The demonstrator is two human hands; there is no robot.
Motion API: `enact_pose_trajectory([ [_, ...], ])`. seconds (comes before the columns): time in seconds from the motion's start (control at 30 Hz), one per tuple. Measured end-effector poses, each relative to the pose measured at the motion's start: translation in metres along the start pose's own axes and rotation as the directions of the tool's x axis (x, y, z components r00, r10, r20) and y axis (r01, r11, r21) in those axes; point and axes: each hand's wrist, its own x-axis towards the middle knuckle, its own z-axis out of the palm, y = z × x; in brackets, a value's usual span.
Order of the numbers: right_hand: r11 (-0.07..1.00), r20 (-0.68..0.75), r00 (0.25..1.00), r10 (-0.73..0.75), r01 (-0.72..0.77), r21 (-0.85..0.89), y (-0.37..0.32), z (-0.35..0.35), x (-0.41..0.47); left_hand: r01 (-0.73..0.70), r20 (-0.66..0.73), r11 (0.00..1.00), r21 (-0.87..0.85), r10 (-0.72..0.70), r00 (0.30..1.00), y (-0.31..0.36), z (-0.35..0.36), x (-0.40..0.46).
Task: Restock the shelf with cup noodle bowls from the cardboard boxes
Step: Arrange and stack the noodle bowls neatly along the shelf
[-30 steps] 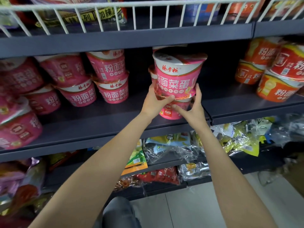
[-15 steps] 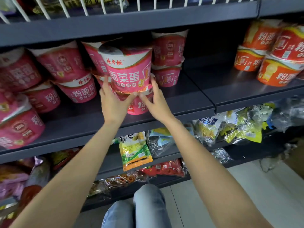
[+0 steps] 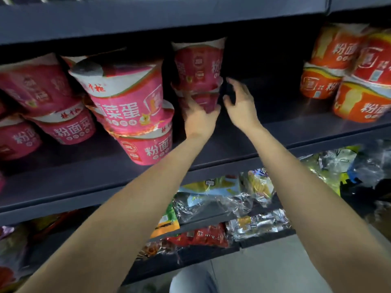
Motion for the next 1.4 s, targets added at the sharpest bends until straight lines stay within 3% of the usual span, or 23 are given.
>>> enact_pose_trajectory([
  [0.1, 0.999, 0.104, 0.994, 0.038, -0.039, 0.006, 0.001, 0.008, 0.033, 0.078, -0.004, 0.997, 0.014, -0.078, 0.997, -0.01, 0.019, 0.032],
  [0.23, 0.999, 0.228, 0.974, -0.003, -0.007, 0.04, 0.008, 0.011, 0.044, 0.049, -0.041, 0.991, 0.127, -0.045, 0.998, -0.018, 0.03, 0.039],
  [0.33, 0.997, 0.182, 0.982, -0.048, 0.037, 0.064, 0.01, 0.009, 0.033, -0.008, -0.053, 0.987, 0.163, 0.017, 0.998, -0.024, 0.026, 0.037],
  [0.53, 0.973, 0.05, 0.972, -0.228, 0.23, -0.026, 0.024, 0.005, 0.001, -0.038, -0.033, 0.998, -0.046, 0.036, 0.999, -0.027, 0.015, 0.045],
  [0.6, 0.966, 0.0, 0.968, -0.249, 0.249, -0.072, 0.029, -0.001, -0.003, -0.083, -0.014, 0.996, 0.037, 0.084, 0.996, -0.019, 0.015, 0.045],
  [0.7, 0.981, -0.108, 0.979, -0.171, 0.159, -0.108, 0.032, -0.007, 0.008, -0.211, -0.059, 0.93, 0.3, 0.239, 0.969, -0.011, 0.017, 0.036],
  [0.8, 0.965, 0.022, 0.994, -0.104, 0.106, -0.24, 0.037, 0.0, 0.029, -0.309, -0.045, 0.869, 0.386, 0.352, 0.935, -0.012, 0.015, 0.033],
  [0.87, 0.957, 0.06, 0.992, -0.112, 0.124, -0.262, 0.04, 0.008, 0.032, -0.328, -0.053, 0.865, 0.38, 0.375, 0.925, -0.01, 0.011, 0.039],
  [0.93, 0.969, -0.027, 0.993, -0.119, 0.11, -0.219, 0.037, 0.015, 0.028, -0.302, -0.093, 0.89, 0.341, 0.351, 0.932, -0.004, 0.008, 0.046],
  [1.0, 0.941, -0.147, 0.977, -0.155, 0.101, -0.321, 0.026, 0.025, 0.024, -0.231, -0.144, 0.942, 0.243, 0.271, 0.952, 0.002, 0.006, 0.054],
  [1.1, 0.883, -0.221, 0.967, -0.128, 0.01, -0.47, 0.007, 0.041, 0.024, -0.134, -0.178, 0.99, 0.046, 0.14, 0.974, 0.006, 0.004, 0.065],
  [1.17, 0.921, -0.251, 0.966, -0.067, -0.037, -0.387, 0.004, 0.05, 0.026, -0.099, -0.184, 0.994, -0.052, 0.088, 0.979, 0.007, 0.001, 0.071],
  [1.27, 0.998, -0.248, 0.967, -0.049, 0.04, -0.039, 0.02, 0.052, 0.025, -0.076, -0.139, 0.997, -0.032, 0.071, 0.988, 0.007, 0.0, 0.079],
  [1.33, 0.987, -0.162, 0.986, 0.025, 0.001, 0.159, 0.034, 0.044, 0.023, -0.081, -0.099, 0.997, -0.003, 0.08, 0.992, 0.006, 0.001, 0.083],
  [1.4, 0.952, -0.003, 0.989, 0.147, -0.14, 0.271, 0.045, 0.035, 0.025, -0.081, -0.09, 0.996, 0.026, 0.083, 0.992, 0.007, 0.003, 0.085],
])
